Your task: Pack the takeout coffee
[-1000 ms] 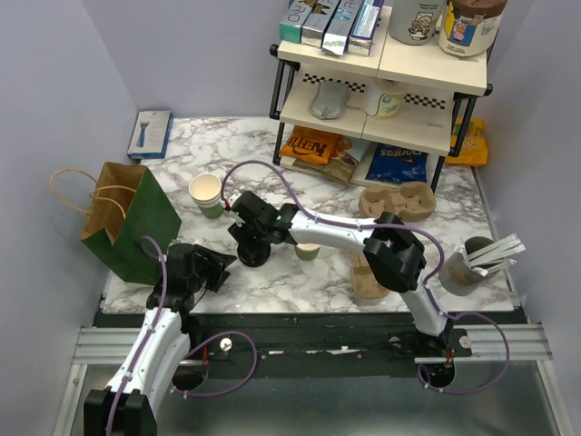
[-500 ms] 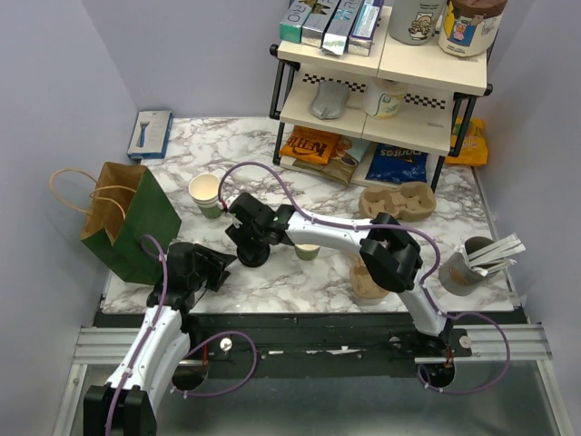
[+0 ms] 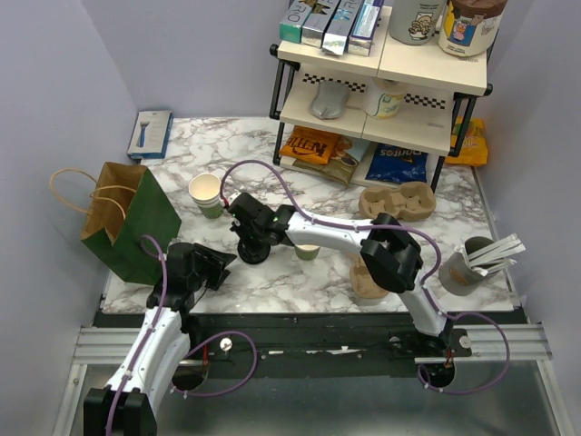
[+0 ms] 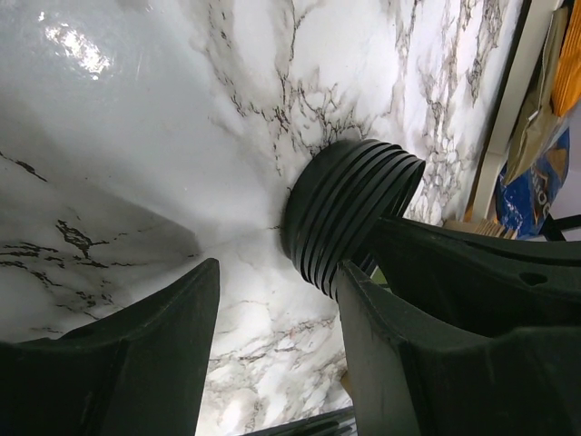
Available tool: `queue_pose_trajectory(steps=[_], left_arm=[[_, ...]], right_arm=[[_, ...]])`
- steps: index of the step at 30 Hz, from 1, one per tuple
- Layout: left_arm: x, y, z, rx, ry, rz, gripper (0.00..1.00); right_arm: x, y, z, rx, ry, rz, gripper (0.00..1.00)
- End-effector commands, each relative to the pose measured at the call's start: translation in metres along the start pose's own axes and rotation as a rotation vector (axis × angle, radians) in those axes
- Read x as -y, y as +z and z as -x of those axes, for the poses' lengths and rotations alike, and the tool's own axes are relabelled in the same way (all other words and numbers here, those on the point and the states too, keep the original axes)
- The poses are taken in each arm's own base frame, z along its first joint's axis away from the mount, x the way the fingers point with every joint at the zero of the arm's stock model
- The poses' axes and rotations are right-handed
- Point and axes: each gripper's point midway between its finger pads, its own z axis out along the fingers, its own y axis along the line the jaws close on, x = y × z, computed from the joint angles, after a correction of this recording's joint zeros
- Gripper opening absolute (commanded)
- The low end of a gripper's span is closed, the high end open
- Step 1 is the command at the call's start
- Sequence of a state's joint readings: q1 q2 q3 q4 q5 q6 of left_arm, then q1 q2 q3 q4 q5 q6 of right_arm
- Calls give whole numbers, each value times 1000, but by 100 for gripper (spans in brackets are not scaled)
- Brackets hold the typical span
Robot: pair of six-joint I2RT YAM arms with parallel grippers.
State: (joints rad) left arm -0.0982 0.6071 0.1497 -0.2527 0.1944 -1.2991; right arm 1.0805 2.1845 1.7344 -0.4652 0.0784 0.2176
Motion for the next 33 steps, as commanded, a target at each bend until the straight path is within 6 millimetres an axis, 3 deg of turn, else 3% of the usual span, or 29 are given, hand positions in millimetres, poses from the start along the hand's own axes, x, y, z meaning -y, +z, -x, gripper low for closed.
queue_pose_trajectory(steps=[1,14,16,17,20,26,33], left_arm=[[2,2,2,14,-7,-25,62],[3,0,3,30,-7,-55,62],[3,0,3,28,-4,-54,62],[2,0,3,29,-8,-48,62],[-6,0,5,47,-32,-8,62],[-9,0,10,76,-41,18,62],[-8,2,8,57,-30,22,62]], right_arm=[[1,-14,2,11,30,-21,1],[-21,-55,32,119,67,191,1],[-23,-53,28,93,38,211,2],[-23,-52,25,85,10,216,15],[-34,-50,23,77,-35,280,22],[-42,-37,28,52,3,301,27],[-26,-19,22,3,61,192,28]])
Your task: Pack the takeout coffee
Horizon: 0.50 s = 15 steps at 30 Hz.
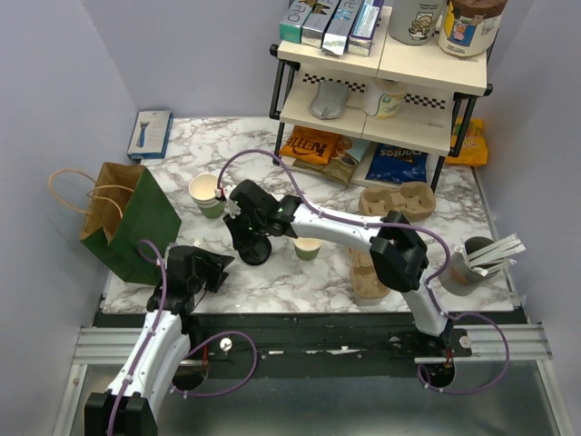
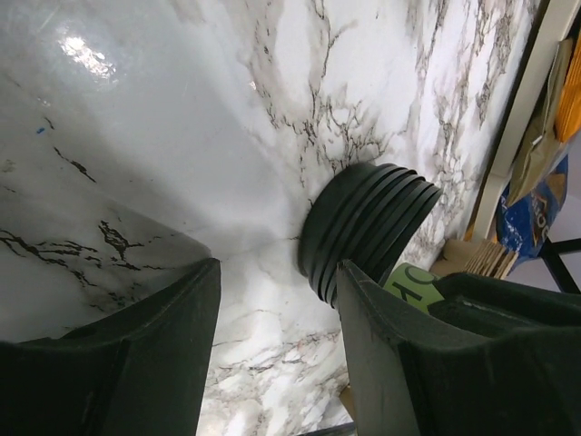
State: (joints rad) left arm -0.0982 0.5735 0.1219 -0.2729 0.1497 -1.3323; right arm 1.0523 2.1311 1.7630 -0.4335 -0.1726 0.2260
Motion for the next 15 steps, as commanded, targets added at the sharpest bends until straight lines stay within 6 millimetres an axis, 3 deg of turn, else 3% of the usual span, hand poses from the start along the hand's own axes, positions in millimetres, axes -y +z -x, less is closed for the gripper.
queue_pose_trajectory(steps=[1,15], left_arm=[[4,0,4,18,5,-2,62],[6,0,2,4,20,-14,62]], right_arm=[[11,9,-12,-58,47,-66,28],[17,26,-24,-110,89,-132,28]])
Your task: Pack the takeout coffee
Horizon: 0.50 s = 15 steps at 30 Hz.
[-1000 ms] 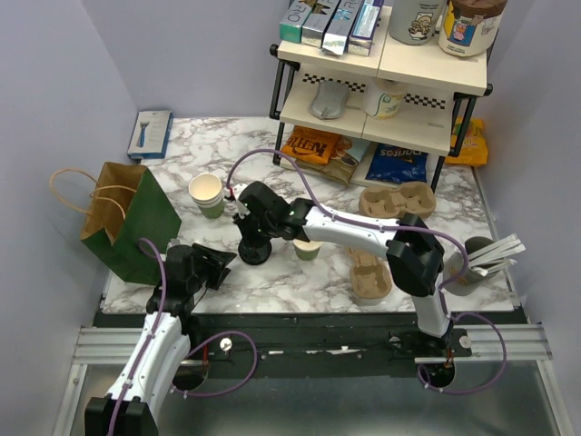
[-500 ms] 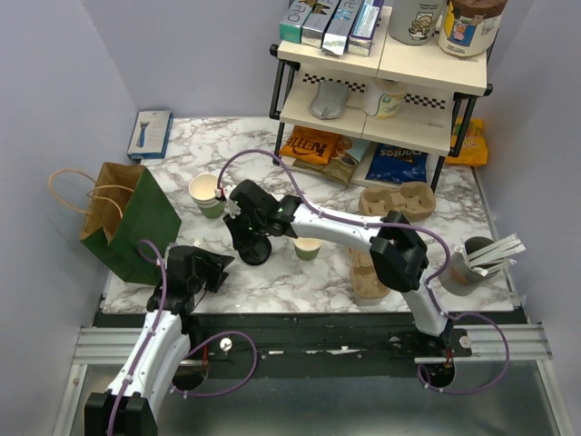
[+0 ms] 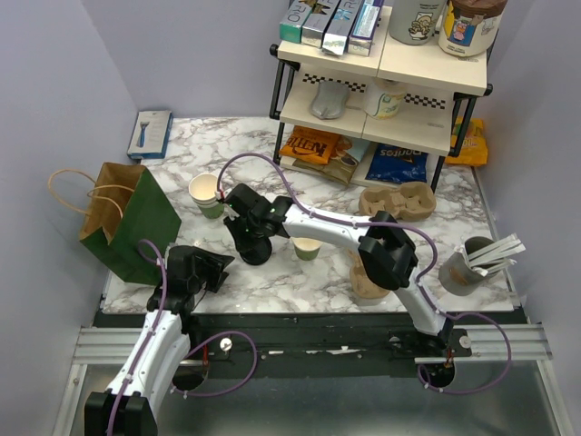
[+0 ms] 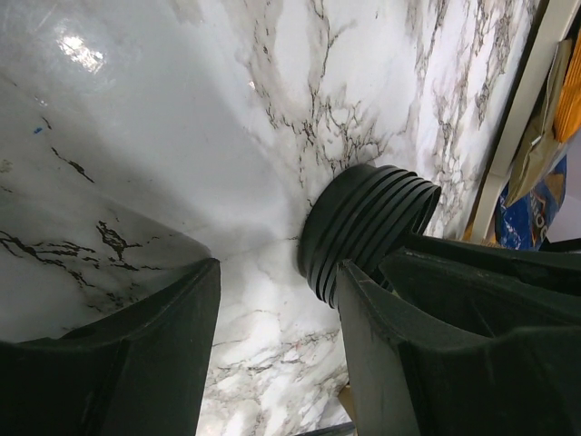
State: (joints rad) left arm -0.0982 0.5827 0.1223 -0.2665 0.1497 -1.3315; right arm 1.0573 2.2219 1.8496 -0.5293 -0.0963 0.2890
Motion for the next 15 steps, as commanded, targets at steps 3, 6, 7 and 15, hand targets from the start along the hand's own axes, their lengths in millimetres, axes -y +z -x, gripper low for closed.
queue_pose_trajectory(steps=[3,6,7,15], left_arm=[[6,-1,2,6,20,-17,62],[6,-1,2,5,21,-17,62],[6,-1,2,5,21,-17,62],[5,-3,1,4,22,-16,62]], right_arm=[[-1,9,-6,-32,24,-31,26],[-2,6,-4,-29,32,-34,31],[-1,5,-3,-25,34,-38,32],[-1,3,-6,-22,61,-59,37]])
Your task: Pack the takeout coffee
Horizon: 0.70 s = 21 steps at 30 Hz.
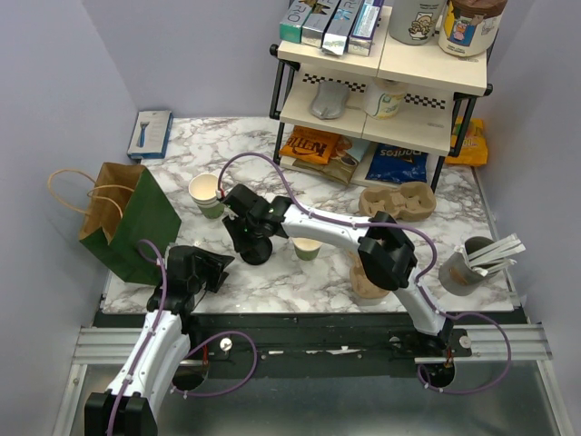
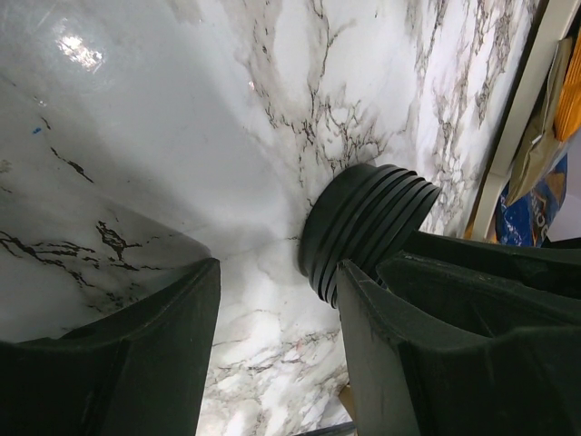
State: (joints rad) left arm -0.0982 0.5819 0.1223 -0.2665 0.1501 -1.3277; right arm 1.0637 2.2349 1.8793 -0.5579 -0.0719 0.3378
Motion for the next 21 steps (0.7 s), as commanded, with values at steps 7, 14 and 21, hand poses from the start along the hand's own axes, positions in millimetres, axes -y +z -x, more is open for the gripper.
queue_pose_trajectory(steps=[7,14,21], left_arm=[[5,-3,1,6,23,-15,62],[12,-4,2,7,32,-44,62],[15,-6,2,13,30,-69,62]], right_arm=[[7,9,-12,-37,23,-67,35],[8,13,-15,-53,27,-68,26],[7,4,-10,-31,41,-69,1]])
